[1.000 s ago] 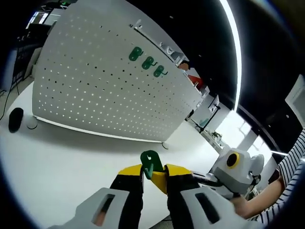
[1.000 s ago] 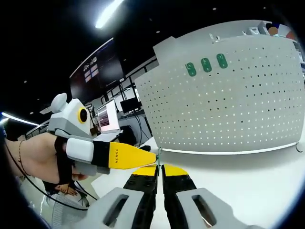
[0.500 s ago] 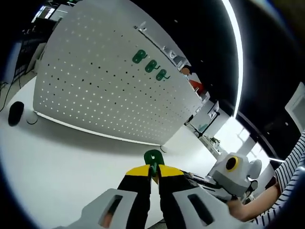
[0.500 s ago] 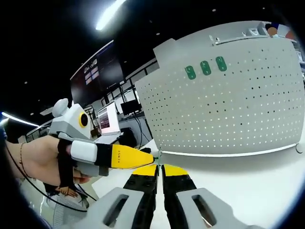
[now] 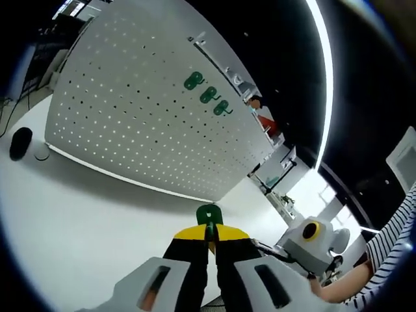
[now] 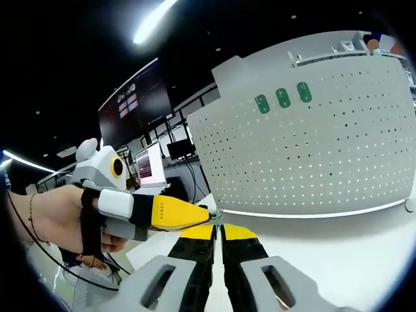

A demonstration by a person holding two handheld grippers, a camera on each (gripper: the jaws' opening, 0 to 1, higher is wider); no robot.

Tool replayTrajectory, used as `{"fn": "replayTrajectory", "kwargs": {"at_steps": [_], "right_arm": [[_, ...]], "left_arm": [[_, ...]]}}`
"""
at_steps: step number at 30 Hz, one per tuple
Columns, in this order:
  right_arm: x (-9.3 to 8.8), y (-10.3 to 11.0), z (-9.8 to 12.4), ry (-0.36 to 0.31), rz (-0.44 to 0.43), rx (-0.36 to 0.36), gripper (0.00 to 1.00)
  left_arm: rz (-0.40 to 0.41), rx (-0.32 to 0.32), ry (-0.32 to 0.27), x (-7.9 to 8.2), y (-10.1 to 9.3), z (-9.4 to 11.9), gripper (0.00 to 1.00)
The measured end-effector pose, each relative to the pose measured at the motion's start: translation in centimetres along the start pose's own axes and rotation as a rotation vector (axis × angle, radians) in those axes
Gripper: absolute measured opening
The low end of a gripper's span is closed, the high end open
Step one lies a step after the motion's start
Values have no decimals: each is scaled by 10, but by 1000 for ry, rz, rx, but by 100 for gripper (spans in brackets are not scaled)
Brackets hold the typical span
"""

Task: Insert the hook assembly into the mounting plate slot until the hook locks in place.

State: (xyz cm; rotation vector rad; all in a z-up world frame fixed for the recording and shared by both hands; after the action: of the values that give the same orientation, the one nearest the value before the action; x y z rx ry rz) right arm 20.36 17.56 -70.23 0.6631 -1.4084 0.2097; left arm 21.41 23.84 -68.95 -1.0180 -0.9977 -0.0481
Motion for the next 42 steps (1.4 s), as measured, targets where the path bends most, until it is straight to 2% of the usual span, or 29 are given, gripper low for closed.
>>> {"fn": "replayTrajectory", "kwargs": {"at_steps": [1, 2, 5, 10, 13, 15, 18, 21, 24, 27, 31, 33, 37, 39, 42], "right_arm": [[0, 0, 0, 2, 4, 1, 1], [0, 0, 1, 10, 16, 3, 1], [-3, 0, 2, 19, 24, 10, 2], [-2, -3, 4, 44, 47, 12, 3], [1, -4, 5, 55, 56, 22, 3], [6, -5, 7, 49, 59, 27, 3], [14, -5, 12, 33, 58, 30, 4], [17, -6, 18, 37, 74, 35, 9], [13, -11, 27, 78, 119, 29, 11], [7, -22, 40, 100, 135, -8, 19], [-4, -35, 60, 153, 187, -45, 21], [-8, -41, 68, 167, 197, -65, 25], [-13, -56, 86, 208, 261, -138, 29], [-15, -63, 93, 227, 277, -181, 31], [-20, -69, 98, 248, 312, -205, 37]], "left_arm": [[-2, 0, 0, 0, 0, 0, 1], [-46, -11, 11, -2, 0, 0, 1], [-98, -2, 36, -3, -2, 0, 1], [-140, 12, 44, -4, -6, -3, 1], [-264, 53, 66, -3, -4, -4, 1], [-311, 75, 72, -1, -2, -4, 1], [-313, 89, 40, 5, -1, -3, 1], [-354, 117, 33, 9, 2, 0, 1], [-362, 137, 8, 14, 5, 2, 1], [-401, 177, -11, 20, 10, 4, 1], [-465, 219, -45, 29, 12, 8, 1], [-484, 224, -56, 30, 9, 8, 1], [-572, 261, -105, 39, 8, 11, 1], [-588, 275, -137, 44, 7, 13, 1], [-602, 294, -169, 50, 8, 14, 1]]}}
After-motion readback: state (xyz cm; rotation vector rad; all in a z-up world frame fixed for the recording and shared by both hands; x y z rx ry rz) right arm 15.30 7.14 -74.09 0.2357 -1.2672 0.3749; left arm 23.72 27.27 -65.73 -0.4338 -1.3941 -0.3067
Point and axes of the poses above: the point that each gripper's makers call its tool centre point, and the gripper's own axes: z roughly backward along the fingers, y roughly to its left, x roughly out of its top, the point moved 4 cm from there along z, roughly backward along the fingers, and after that the axes turned 8 degrees about -y, right-handed, at the moved point
